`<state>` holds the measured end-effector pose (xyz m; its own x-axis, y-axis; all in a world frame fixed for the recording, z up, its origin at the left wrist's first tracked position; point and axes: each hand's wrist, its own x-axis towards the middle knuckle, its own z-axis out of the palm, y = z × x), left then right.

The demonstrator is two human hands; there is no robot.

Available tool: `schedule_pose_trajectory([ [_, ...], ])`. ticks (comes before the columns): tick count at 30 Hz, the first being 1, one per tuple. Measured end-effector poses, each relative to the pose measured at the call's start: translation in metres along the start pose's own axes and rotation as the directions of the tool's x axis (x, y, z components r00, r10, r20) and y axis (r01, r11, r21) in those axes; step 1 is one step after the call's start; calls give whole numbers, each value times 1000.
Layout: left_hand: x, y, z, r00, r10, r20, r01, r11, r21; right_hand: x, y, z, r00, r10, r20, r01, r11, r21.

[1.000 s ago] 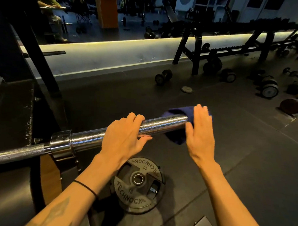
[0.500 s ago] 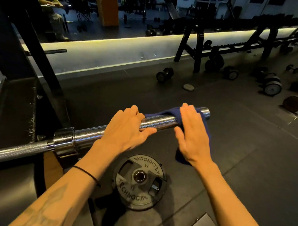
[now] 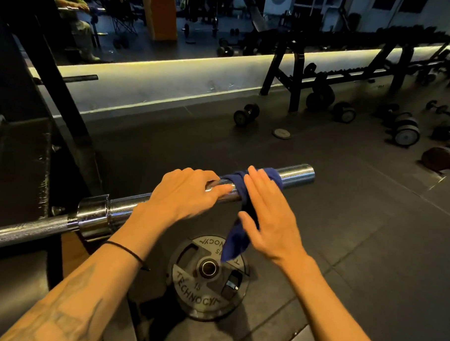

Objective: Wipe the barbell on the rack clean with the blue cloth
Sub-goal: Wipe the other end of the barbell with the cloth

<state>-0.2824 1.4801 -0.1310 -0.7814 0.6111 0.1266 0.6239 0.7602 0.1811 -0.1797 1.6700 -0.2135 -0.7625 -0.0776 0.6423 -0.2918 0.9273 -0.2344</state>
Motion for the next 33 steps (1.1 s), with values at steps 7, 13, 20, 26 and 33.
schedule_pose_trajectory([
  [7,-3,-2,4,998,11,-55,-8,999,49,7,40,-2,856,462,-231,-445,887,122],
  [13,-11,5,14,985,44,-170,-28,995,96,5,-46,30,890,415,-188,-368,899,238],
  [20,-10,-2,13,976,153,-153,-138,985,107,0,39,-14,991,121,-52,-127,984,-122],
  [26,-4,-8,4,990,125,-59,-128,991,-42,9,36,0,824,516,-234,-498,856,135],
  [33,16,-14,-3,979,53,198,-22,987,-159,-4,-15,11,988,141,-56,-138,989,57],
])
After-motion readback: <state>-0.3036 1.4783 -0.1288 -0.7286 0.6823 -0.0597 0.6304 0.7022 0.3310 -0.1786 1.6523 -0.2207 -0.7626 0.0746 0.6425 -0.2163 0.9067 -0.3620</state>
